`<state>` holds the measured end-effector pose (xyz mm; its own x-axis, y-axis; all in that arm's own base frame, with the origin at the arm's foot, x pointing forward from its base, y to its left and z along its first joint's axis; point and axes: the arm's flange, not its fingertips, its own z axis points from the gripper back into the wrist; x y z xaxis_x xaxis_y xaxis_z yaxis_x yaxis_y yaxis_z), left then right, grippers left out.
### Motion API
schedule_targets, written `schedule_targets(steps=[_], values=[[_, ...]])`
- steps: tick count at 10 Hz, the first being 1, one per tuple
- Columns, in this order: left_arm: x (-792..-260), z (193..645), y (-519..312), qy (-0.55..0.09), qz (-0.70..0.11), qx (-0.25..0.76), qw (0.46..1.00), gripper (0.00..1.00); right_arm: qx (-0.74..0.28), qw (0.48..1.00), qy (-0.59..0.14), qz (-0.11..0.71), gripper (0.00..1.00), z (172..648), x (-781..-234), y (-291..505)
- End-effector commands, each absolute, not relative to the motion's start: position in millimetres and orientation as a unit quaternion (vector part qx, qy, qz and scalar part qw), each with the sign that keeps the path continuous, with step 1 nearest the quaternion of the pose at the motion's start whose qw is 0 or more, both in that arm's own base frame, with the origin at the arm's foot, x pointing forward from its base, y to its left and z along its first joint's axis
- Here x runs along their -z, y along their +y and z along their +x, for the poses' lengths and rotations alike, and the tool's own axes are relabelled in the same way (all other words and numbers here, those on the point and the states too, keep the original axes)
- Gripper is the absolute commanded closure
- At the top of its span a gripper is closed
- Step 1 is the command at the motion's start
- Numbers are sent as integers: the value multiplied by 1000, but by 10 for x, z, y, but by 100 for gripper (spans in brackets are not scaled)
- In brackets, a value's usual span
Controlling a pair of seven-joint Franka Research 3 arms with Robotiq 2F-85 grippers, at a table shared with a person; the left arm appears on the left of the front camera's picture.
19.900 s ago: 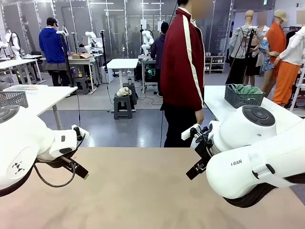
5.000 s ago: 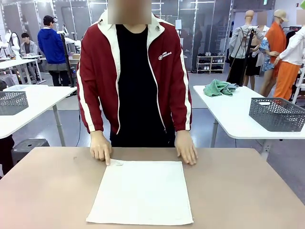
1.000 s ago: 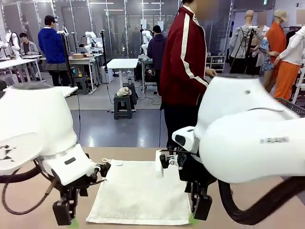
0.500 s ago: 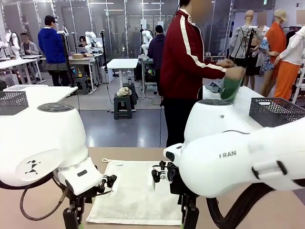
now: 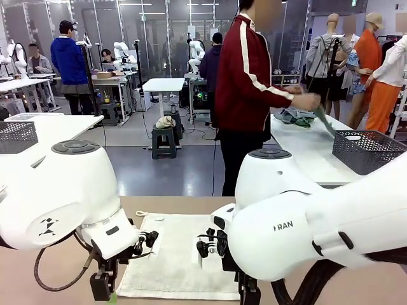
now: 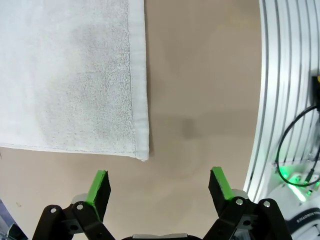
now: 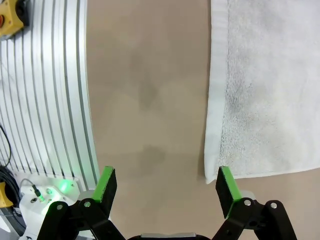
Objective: Fold the towels and place them in the basket.
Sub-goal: When a person lays out a Towel with hook on the table, fold it in half twice.
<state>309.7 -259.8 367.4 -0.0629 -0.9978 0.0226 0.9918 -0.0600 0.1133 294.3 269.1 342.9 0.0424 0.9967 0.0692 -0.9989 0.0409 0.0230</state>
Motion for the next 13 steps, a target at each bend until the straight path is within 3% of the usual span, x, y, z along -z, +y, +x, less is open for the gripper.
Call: schedule_targets(steps=[1, 4, 5, 9, 13], values=[[-3531, 3008, -2456, -59, 40, 730, 680, 0, -687, 727, -6, -3, 0, 2693, -3201, 2417], [-3529, 3033, -2450, -55, 38, 729, 681, 0, -692, 722, -12, -6, 0, 2707, -3180, 2425], [-3653, 3124, -2578, -49, 30, 725, 686, 0, -698, 716, -2, 5, 0, 3003, -3339, 2617], [-3649, 3129, -2572, -48, 30, 725, 687, 0, -699, 715, -2, 4, 0, 3002, -3340, 2622], [-3391, 3272, -2514, -52, 3, 724, 688, 0, -689, 725, -11, -8, 0, 3170, -3147, 2528]])
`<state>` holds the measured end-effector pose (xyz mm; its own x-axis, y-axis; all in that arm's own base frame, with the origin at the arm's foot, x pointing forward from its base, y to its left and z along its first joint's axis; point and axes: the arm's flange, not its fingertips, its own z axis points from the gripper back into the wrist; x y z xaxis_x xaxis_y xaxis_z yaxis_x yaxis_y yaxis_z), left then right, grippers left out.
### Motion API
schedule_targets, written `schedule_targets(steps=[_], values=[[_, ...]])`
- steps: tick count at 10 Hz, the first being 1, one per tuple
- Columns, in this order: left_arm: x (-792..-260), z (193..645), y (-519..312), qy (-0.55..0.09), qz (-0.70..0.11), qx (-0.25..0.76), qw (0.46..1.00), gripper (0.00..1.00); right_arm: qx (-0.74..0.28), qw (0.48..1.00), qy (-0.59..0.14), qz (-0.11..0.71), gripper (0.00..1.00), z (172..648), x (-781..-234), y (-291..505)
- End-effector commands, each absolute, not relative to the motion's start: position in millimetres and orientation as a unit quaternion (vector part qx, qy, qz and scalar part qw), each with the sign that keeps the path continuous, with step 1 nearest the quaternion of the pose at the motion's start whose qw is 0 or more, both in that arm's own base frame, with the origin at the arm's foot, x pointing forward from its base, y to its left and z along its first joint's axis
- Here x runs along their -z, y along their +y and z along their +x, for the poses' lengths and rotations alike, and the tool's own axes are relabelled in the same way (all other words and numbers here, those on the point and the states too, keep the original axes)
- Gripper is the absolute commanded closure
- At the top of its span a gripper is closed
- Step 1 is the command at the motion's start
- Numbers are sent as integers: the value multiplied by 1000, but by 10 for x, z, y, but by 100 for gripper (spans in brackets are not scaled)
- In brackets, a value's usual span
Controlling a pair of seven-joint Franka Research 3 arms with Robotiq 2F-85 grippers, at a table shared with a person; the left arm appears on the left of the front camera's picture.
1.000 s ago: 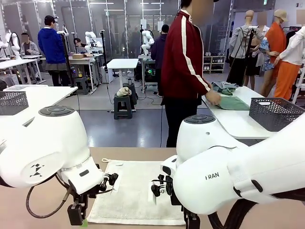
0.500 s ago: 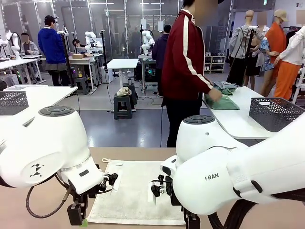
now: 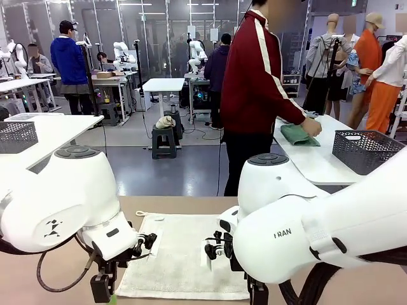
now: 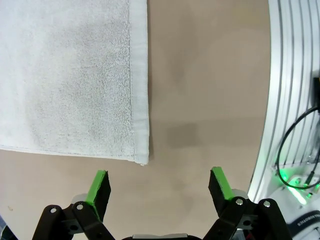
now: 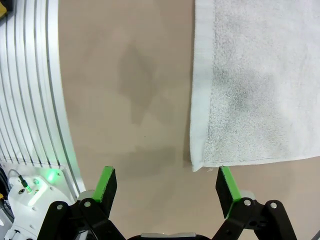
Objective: Fold the towels and place them in the basket.
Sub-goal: When a person lays out a Towel with hook on the table, fold it in half twice.
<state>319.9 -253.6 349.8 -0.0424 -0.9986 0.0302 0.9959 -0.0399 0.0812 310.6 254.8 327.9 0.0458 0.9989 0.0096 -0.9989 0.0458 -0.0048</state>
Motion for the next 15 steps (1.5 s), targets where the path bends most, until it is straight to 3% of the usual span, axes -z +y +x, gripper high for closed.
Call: schedule_targets(steps=[1, 11, 12, 13, 14, 15], values=[[-3332, 3303, -2504, -54, 3, 726, 686, 0, -687, 726, -10, -15, 0, 3210, -3102, 2520], [-2975, 3475, -2475, -35, 21, 734, 678, 0, -689, 723, -18, -43, 0, 3394, -2880, 2596], [-2967, 3475, -2468, -35, 30, 736, 675, 19, -690, 722, -20, -44, 20, 3392, -2876, 2590], [-2965, 3469, -2458, -38, 38, 737, 674, 19, -690, 722, -23, -45, 20, 3388, -2873, 2585], [-2962, 3464, -2444, -43, 41, 737, 673, 39, -690, 721, -22, -49, 40, 3384, -2862, 2587], [-2966, 3456, -2438, -45, 44, 738, 672, 22, -691, 721, -24, -52, 25, 3380, -2854, 2592]])
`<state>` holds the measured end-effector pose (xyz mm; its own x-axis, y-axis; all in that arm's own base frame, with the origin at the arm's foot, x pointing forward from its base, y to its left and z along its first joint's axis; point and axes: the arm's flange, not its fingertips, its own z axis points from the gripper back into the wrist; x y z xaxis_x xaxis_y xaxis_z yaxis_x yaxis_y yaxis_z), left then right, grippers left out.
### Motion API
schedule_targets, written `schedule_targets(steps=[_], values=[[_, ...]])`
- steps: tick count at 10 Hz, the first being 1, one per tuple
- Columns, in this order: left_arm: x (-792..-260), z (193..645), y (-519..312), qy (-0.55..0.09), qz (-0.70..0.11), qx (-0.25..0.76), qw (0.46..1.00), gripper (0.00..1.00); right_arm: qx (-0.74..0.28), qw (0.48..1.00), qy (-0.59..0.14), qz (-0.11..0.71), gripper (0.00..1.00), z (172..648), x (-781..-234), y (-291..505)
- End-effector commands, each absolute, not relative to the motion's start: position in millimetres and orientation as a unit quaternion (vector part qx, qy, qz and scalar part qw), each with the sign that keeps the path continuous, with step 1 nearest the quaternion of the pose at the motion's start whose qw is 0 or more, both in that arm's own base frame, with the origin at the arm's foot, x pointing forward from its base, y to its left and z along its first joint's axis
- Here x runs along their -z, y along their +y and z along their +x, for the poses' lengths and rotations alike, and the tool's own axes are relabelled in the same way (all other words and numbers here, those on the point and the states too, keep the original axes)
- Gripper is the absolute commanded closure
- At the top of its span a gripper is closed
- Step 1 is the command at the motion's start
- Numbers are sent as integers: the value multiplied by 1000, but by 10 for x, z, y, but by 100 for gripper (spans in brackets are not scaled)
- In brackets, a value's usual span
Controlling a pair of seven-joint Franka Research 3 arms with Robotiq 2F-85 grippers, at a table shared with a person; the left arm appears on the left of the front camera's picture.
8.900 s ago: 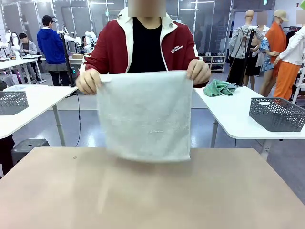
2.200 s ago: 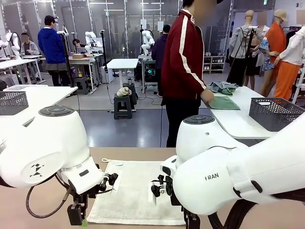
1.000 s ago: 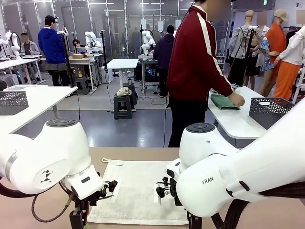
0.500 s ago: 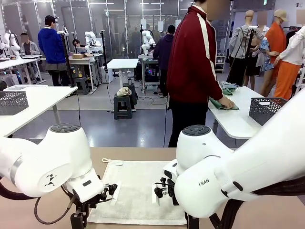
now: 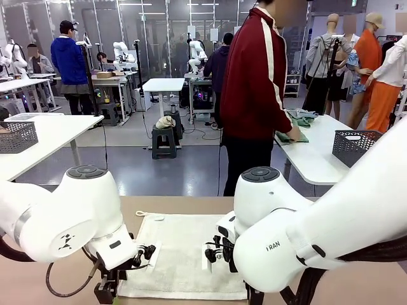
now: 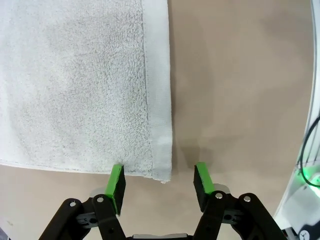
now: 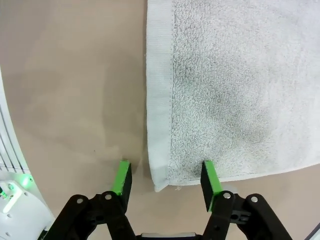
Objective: Fold the towels and place them in the basket.
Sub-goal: When a person lays out a Towel with hook on the table, fold it in half twice.
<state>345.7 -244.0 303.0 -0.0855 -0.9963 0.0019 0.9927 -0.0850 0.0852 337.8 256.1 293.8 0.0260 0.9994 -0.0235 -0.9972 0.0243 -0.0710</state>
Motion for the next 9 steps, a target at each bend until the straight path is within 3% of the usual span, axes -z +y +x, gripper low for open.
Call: schedule_targets(steps=[1, 2, 3, 4, 5, 6, 7, 9], values=[[-2967, 3455, -2439, -46, 47, 737, 672, 58, -691, 721, -25, -53, 60, 3377, -2843, 2591], [-2960, 3459, -2437, -47, 48, 738, 672, 41, -690, 721, -24, -53, 45, 3374, -2832, 2583], [-2951, 3458, -2432, -46, 48, 738, 672, 78, -690, 722, -25, -52, 80, 3369, -2829, 2574], [-2939, 3461, -2429, -46, 48, 737, 672, 60, -690, 722, -26, -51, 65, 3366, -2832, 2562], [-2930, 3459, -2426, -45, 47, 737, 673, 97, -689, 722, -27, -50, 100, 3362, -2828, 2557], [-2920, 3461, -2425, -44, 49, 737, 673, 80, -689, 722, -27, -50, 85, 3361, -2827, 2548], [-2909, 3463, -2421, -44, 50, 736, 674, 100, -689, 722, -27, -50, 100, 3358, -2823, 2541], [-2907, 3458, -2416, -44, 50, 736, 674, 100, -688, 723, -29, -50, 100, 3351, -2832, 2526]])
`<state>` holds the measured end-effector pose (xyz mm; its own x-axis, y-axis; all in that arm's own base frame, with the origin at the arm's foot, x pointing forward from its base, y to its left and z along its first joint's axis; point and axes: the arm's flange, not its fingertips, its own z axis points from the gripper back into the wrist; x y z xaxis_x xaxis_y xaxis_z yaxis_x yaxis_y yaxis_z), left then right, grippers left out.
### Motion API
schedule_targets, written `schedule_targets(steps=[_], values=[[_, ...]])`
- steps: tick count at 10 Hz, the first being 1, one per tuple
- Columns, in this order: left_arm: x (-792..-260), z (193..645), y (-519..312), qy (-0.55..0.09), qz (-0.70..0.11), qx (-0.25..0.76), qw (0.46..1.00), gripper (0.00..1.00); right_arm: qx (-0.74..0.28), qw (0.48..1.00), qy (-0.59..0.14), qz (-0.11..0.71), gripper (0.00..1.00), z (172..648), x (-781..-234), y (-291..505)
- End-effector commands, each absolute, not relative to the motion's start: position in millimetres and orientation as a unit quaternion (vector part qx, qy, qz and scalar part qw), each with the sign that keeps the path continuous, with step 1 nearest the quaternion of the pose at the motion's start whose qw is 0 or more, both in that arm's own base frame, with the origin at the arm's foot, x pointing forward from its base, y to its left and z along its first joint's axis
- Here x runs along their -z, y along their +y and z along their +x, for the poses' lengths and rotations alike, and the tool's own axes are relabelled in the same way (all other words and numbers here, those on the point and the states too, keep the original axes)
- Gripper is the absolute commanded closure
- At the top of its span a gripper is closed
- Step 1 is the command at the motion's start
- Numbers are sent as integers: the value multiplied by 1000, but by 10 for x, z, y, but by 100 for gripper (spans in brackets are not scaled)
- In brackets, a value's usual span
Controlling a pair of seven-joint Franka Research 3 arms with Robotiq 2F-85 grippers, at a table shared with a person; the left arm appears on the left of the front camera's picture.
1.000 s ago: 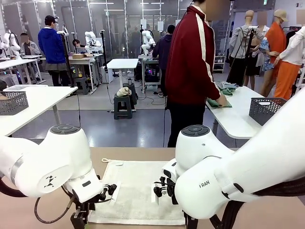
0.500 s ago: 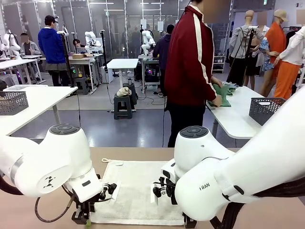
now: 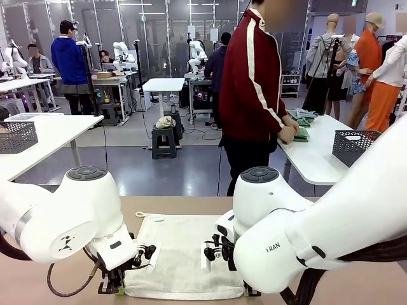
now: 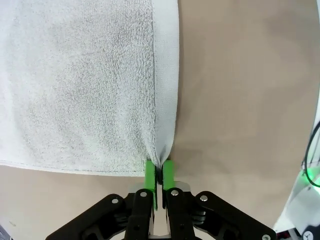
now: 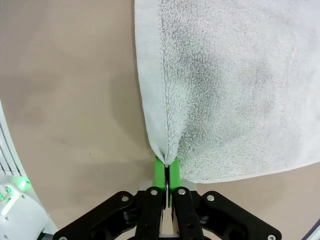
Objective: Fold the towels and place them in the basket.
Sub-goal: When a person lays out a Towel with hook on the table, fold it in half twice.
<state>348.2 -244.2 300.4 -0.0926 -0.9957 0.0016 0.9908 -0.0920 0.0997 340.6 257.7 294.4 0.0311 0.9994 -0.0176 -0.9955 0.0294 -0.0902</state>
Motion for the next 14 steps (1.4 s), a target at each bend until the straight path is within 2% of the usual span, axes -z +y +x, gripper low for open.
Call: schedule_targets(steps=[1, 4, 7, 9, 10, 14], values=[[-2925, 3450, -2416, -45, 50, 737, 673, 100, -688, 723, -29, -49, 100, 3347, -2837, 2524], [-3191, 3357, -2392, -51, 45, 736, 674, 100, -692, 720, -29, -43, 100, 3301, -2951, 2551], [-3558, 3272, -2339, -53, 48, 726, 684, 100, -691, 721, -25, -47, 100, 3229, -3301, 2538], [-3586, 3270, -2325, -56, 42, 723, 687, 100, -687, 725, -26, -50, 100, 3216, -3401, 2517], [-3564, 3264, -2318, -56, 40, 725, 685, 95, -686, 725, -29, -51, 100, 3211, -3443, 2516], [-3697, 3364, -2312, -60, 49, 725, 684, 95, -688, 722, -33, -58, 100, 3341, -3607, 2525]])
